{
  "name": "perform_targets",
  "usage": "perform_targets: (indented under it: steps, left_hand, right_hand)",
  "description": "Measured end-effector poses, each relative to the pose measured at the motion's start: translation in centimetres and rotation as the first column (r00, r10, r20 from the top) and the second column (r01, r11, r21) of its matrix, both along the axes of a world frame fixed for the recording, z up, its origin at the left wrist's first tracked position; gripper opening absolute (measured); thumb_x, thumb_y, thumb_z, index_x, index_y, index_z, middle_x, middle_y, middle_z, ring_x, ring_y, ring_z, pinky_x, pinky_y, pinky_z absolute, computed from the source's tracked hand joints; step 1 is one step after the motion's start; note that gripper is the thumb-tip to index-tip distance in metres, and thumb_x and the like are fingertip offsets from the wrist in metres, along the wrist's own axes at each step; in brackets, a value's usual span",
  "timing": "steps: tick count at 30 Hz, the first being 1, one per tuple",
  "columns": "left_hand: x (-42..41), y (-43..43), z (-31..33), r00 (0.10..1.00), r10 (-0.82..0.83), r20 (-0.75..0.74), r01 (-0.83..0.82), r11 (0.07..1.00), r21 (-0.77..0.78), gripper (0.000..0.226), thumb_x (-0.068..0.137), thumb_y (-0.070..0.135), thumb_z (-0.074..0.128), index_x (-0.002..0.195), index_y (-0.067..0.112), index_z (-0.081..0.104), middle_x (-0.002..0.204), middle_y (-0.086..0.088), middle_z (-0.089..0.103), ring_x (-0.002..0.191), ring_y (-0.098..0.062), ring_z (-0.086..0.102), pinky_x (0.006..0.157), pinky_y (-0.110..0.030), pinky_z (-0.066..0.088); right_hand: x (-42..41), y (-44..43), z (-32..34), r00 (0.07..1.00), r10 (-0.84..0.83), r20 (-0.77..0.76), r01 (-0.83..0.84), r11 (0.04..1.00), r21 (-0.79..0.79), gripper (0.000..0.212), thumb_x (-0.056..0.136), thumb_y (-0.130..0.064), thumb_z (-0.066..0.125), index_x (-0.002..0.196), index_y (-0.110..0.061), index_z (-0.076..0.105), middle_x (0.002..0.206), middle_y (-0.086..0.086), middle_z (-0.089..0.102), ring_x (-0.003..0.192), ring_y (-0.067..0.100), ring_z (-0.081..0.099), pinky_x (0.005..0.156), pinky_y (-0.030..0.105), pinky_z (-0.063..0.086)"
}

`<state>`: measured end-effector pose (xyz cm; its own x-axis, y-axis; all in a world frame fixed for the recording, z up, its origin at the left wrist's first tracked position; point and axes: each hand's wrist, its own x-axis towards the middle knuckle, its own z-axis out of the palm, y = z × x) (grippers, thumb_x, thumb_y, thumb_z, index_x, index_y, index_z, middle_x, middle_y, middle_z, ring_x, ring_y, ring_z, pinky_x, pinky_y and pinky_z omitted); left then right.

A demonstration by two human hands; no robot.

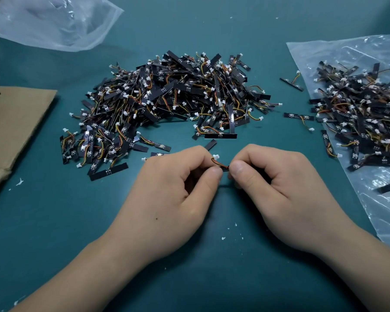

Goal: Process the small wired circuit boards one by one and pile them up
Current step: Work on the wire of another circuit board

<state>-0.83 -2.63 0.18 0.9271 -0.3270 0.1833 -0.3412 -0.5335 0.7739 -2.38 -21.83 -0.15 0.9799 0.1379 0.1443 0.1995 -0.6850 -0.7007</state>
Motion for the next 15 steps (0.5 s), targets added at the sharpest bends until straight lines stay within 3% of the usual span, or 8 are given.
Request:
perform_targets:
  steps: [5,10,15]
  left_hand:
    - [0.06,0.07,-0.22,1.000,-0.005,-0.016,0.004,0.999,-0.047,0.019,0.096,0.033,0.060,0.080,0.023,0.066,0.062,0.002,0.053,0.058,-0.019,0.050,0.051,-0.032,0.051]
    - [0.03,0.06,-0.19,1.000,0.011,-0.009,-0.011,1.000,-0.026,0.019,0.095,0.033,0.059,0.079,0.024,0.064,0.062,0.002,0.055,0.057,-0.021,0.054,0.053,-0.035,0.048]
    - [-0.09,-0.04,-0.04,1.000,0.005,-0.023,-0.005,1.000,-0.021,0.019,0.095,0.033,0.059,0.078,0.025,0.063,0.061,0.004,0.055,0.054,-0.018,0.060,0.052,-0.027,0.043]
  right_hand:
    - [-0.14,-0.11,0.01,1.000,0.006,-0.001,-0.006,0.999,0.043,0.026,0.100,-0.043,0.048,0.080,-0.031,0.059,0.073,-0.010,0.062,0.074,0.017,0.059,0.067,0.044,0.049]
    - [0.05,-0.10,-0.01,1.000,0.011,-0.022,-0.010,1.000,0.019,0.025,0.100,-0.041,0.049,0.078,-0.036,0.060,0.074,-0.014,0.063,0.076,0.015,0.060,0.069,0.044,0.049]
    - [-0.07,-0.17,0.07,1.000,0.007,-0.022,-0.007,1.000,0.024,0.027,0.097,-0.044,0.049,0.079,-0.030,0.062,0.073,-0.009,0.065,0.075,0.015,0.061,0.069,0.044,0.050]
